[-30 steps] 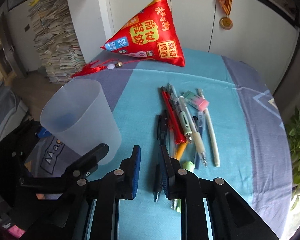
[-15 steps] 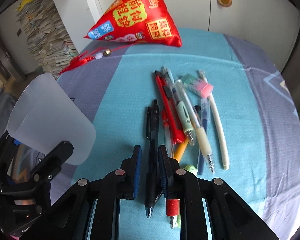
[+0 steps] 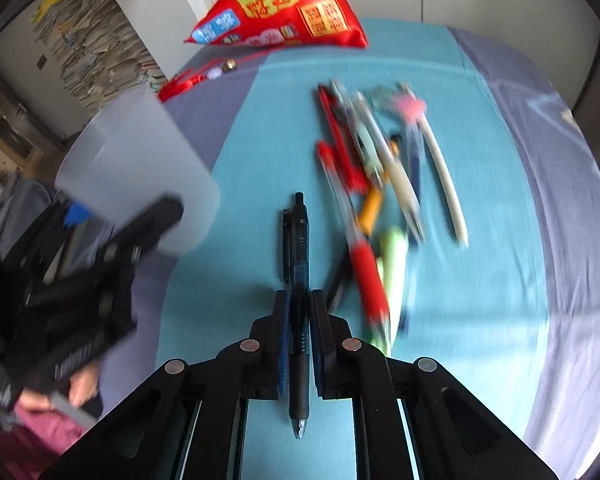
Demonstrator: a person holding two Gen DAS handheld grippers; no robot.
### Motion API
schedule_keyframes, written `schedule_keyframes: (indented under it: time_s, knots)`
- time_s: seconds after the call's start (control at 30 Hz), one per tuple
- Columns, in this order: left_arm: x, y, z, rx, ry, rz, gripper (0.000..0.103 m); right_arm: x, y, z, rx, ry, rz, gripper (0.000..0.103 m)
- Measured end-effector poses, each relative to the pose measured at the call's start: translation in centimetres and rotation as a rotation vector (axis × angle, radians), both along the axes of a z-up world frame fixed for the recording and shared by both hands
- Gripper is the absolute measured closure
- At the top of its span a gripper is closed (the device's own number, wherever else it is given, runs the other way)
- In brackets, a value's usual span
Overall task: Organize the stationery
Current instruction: 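Close the right gripper on the black pen in the pile, then lift the black pen with the right gripper and drop it into the cup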
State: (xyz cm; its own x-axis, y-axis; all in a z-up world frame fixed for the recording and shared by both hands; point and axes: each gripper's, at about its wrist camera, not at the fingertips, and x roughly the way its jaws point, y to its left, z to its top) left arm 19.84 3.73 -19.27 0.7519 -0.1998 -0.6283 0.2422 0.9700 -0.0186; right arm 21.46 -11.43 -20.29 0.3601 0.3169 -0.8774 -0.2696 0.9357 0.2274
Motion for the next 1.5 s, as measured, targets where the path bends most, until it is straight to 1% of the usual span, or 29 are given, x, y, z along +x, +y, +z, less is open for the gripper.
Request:
schedule_keyframes:
  time_s: [0.1,0.17,0.23,0.37,0.43,0.5,0.6,0.67,0.7,0.77,0.8,0.87,0.9,0.97,1.0,1.03,1.1,1.17,1.27,1.4,1.5]
  knots:
    - [-0.1,-0.1,0.0,0.005,-0.001,-0.001,0.032,-2.6,-0.5,0.2,-0.051,-0.01,0.008,0.092]
    - [-0.1,-0.2,0.0,0.007,-0.002,-0.003,0.032,-3.5,-0.4,0.4,-0.066,-0.019,0.039,0.092]
    - [-0.2,-0.2,0.0,0.009,-0.003,-0.005,0.032,-3.7,-0.1,0.9,-0.077,-0.054,0.054,0.091]
    - [-0.1,-0.2,-0.1,0.004,-0.002,-0.005,0.032,-2.7,0.7,1.9,-0.075,-0.116,0.061,0.089]
    - [-0.2,-0.2,-0.1,0.0,0.0,-0.006,0.033,-1.8,1.3,1.8,-0.114,-0.126,0.054,0.089]
    - [-0.3,-0.2,-0.1,0.001,-0.001,-0.01,0.033,-1.0,1.8,1.6,-0.147,-0.125,0.055,0.089]
    - [-0.3,-0.3,0.0,0.002,-0.004,-0.015,0.033,0.1,2.4,1.1,-0.15,-0.109,0.085,0.089]
    - [-0.3,-0.3,-0.1,0.001,-0.002,-0.014,0.033,0.4,2.6,0.7,-0.177,-0.111,0.089,0.089]
    - [-0.3,-0.2,-0.1,0.0,0.0,-0.014,0.033,0.5,2.6,0.5,-0.175,-0.114,0.096,0.089]
    - [-0.3,-0.2,-0.1,0.0,0.002,-0.014,0.033,0.8,2.6,-0.1,-0.163,-0.08,0.106,0.088]
    - [-0.3,-0.3,-0.1,0.0,0.002,-0.014,0.033,0.8,2.5,0.0,-0.15,-0.089,0.104,0.081]
    - [-0.3,-0.3,-0.1,0.001,0.002,-0.016,0.032,0.5,2.5,-0.1,-0.136,-0.075,0.124,0.071]
    - [-0.3,-0.3,-0.1,0.002,0.001,-0.016,0.032,0.3,2.6,-0.1,-0.139,-0.079,0.132,0.071]
    - [-0.3,-0.3,-0.1,0.002,0.001,-0.016,0.032,0.1,3.2,-0.2,-0.172,-0.094,0.14,0.072]
    - [-0.3,-0.3,-0.1,0.002,0.002,-0.015,0.032,0.0,3.4,-0.1,-0.179,-0.089,0.138,0.085]
    - [-0.3,-0.3,-0.1,0.001,0.002,-0.015,0.032,0.0,3.4,0.0,-0.176,-0.089,0.135,0.087]
    - [-0.3,-0.3,-0.1,0.002,0.001,-0.016,0.032,-0.1,3.3,0.4,-0.166,-0.099,0.116,0.087]
    - [-0.3,-0.3,-0.1,0.002,0.001,-0.016,0.032,-0.3,3.0,1.5,-0.157,-0.136,0.093,0.087]
    - [-0.3,-0.3,-0.1,0.002,0.001,-0.016,0.032,-1.0,2.1,4.2,-0.094,-0.205,0.055,0.087]
    - [-0.3,-0.3,-0.1,0.002,0.001,-0.016,0.032,-1.1,0.6,9.4,0.058,-0.329,-0.01,0.087]
    - [-0.3,-0.4,-0.1,0.001,0.001,-0.016,0.032,-0.9,1.1,12.8,0.145,-0.424,-0.014,0.087]
